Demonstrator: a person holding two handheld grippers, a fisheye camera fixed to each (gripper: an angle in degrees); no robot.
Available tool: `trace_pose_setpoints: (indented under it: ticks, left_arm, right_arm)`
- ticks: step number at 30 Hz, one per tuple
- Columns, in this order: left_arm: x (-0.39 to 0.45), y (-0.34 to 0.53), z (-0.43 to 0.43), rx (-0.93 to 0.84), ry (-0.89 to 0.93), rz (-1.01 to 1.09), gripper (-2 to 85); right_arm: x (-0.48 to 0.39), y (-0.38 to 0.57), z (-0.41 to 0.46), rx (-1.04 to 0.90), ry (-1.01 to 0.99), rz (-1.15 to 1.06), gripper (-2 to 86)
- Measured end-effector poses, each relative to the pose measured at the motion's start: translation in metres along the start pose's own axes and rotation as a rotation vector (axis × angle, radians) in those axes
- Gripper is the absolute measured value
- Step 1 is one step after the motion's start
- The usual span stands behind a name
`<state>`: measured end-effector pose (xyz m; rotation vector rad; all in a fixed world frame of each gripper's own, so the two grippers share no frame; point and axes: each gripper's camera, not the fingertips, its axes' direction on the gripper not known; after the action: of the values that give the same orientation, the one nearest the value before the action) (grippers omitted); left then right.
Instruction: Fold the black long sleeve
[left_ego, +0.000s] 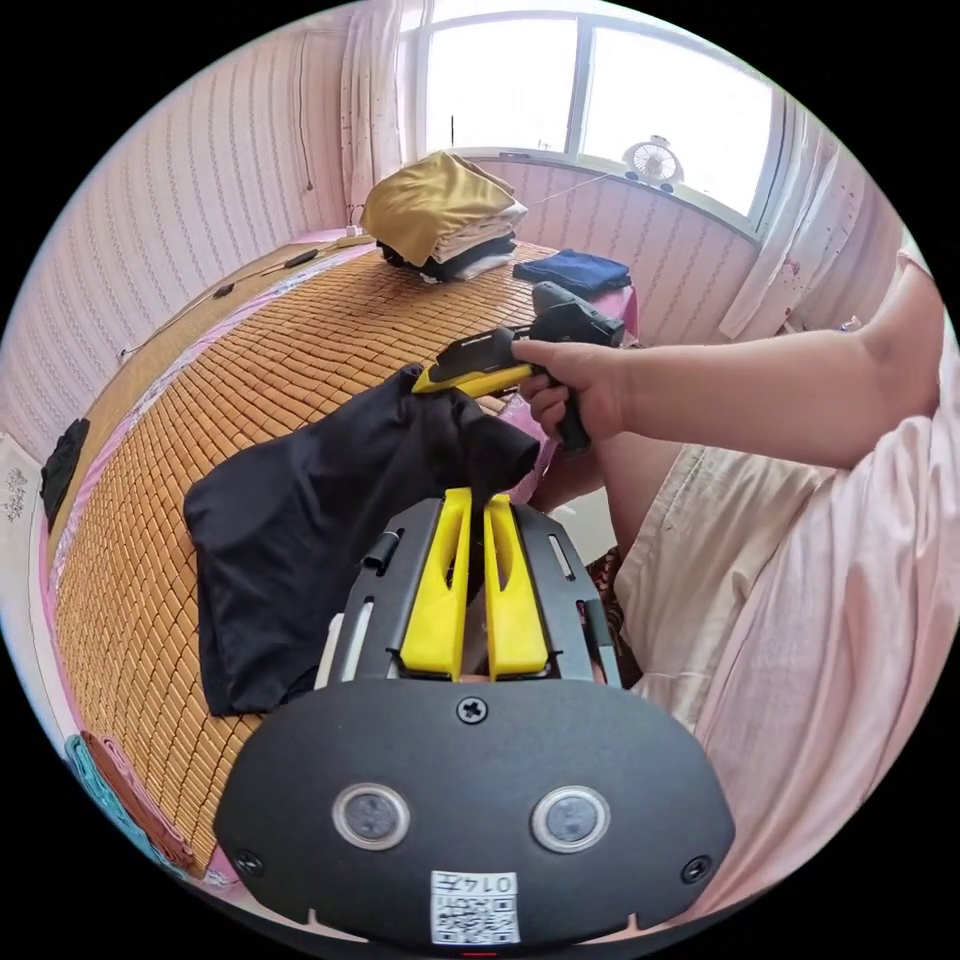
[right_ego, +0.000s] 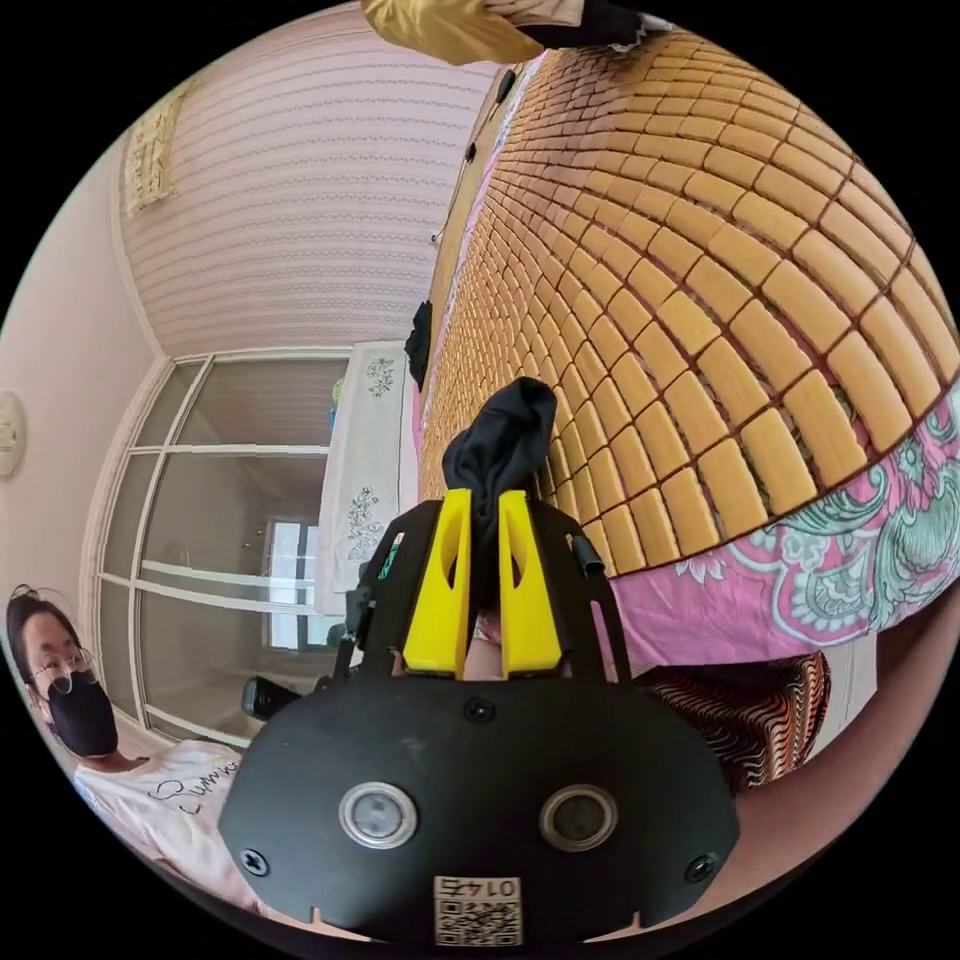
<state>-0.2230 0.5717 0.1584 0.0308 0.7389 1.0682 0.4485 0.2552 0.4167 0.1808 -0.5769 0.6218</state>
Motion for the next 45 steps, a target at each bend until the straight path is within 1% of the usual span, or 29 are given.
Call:
trace_pose_setpoints:
  ticks: [4, 6, 8, 10, 12, 13, 15, 18, 22, 24, 28, 29, 30, 31, 32, 34, 36, 38, 42, 45]
  left_arm:
    - [-0.008, -0.017, -0.001, 0.110, 0.135, -0.004, -0.9]
    - [-0.011, -0.028, 0.006, 0.177, 0.207, -0.005, -0.9]
    - [-0.020, -0.032, 0.014, 0.206, 0.265, -0.036, -0.9]
    - [-0.033, -0.030, 0.020, 0.218, 0.296, -0.073, -0.9]
    - [-0.055, -0.016, 0.026, 0.195, 0.272, -0.125, -0.9]
    - [-0.062, -0.010, 0.027, 0.185, 0.259, -0.143, -0.8]
    - [-0.095, 0.014, 0.034, 0.128, 0.180, -0.246, -0.7]
    - [-0.141, 0.048, 0.046, 0.041, 0.113, -0.394, -0.5]
    - [-0.187, 0.089, 0.068, -0.059, 0.155, -0.532, -0.8]
    - [-0.205, 0.106, 0.074, -0.080, 0.159, -0.574, -0.8]
    - [-0.221, 0.113, 0.071, -0.055, 0.126, -0.588, -0.4]
    - [-0.224, 0.110, 0.070, -0.037, 0.108, -0.580, 0.0]
    - [-0.228, 0.105, 0.072, -0.023, 0.092, -0.572, 1.3]
    - [-0.230, 0.102, 0.074, -0.018, 0.091, -0.567, 2.0]
    - [-0.235, 0.094, 0.080, -0.013, 0.094, -0.563, 3.9]
    - [-0.243, 0.083, 0.092, -0.011, 0.114, -0.562, 6.4]
    - [-0.252, 0.071, 0.110, -0.042, 0.130, -0.556, 8.9]
    - [-0.256, 0.067, 0.124, -0.068, 0.119, -0.550, 9.5]
    - [-0.267, 0.065, 0.153, -0.130, 0.116, -0.577, 10.6]
    - [-0.271, 0.065, 0.159, -0.127, 0.117, -0.586, 10.7]
  right_arm:
    - [-0.031, -0.001, -0.054, 0.049, 0.090, -0.121, 3.6]
    - [-0.062, -0.005, -0.078, 0.059, 0.187, -0.213, 3.5]
    - [-0.087, -0.011, -0.076, 0.025, 0.257, -0.286, 3.7]
    - [-0.109, -0.019, -0.054, -0.060, 0.326, -0.350, 4.0]
    - [-0.132, -0.028, -0.005, -0.178, 0.422, -0.437, 4.9]
    - [-0.135, -0.029, 0.009, -0.201, 0.438, -0.448, 5.2]
    - [-0.138, -0.038, 0.065, -0.291, 0.459, -0.465, 6.7]
    - [-0.135, -0.045, 0.120, -0.381, 0.523, -0.484, 7.0]
    - [-0.153, -0.047, 0.135, -0.420, 0.561, -0.560, 5.2]
    - [-0.171, -0.048, 0.119, -0.367, 0.606, -0.640, 4.5]
    - [-0.176, -0.054, 0.099, -0.304, 0.753, -0.712, 5.8]
    - [-0.169, -0.060, 0.104, -0.328, 0.812, -0.699, 7.2]
    - [-0.160, -0.068, 0.115, -0.397, 0.838, -0.668, 6.9]
    - [-0.156, -0.071, 0.121, -0.436, 0.834, -0.650, 6.8]
    - [-0.153, -0.076, 0.131, -0.496, 0.783, -0.640, 4.2]
    - [-0.158, -0.075, 0.144, -0.508, 0.744, -0.682, 2.2]
    - [-0.156, -0.074, 0.168, -0.533, 0.821, -0.722, 1.4]
    - [-0.142, -0.072, 0.189, -0.590, 0.904, -0.732, 1.2]
    - [-0.148, -0.073, 0.194, -0.593, 0.920, -0.803, 2.2]
    - [-0.165, -0.076, 0.175, -0.548, 0.847, -0.880, 5.6]
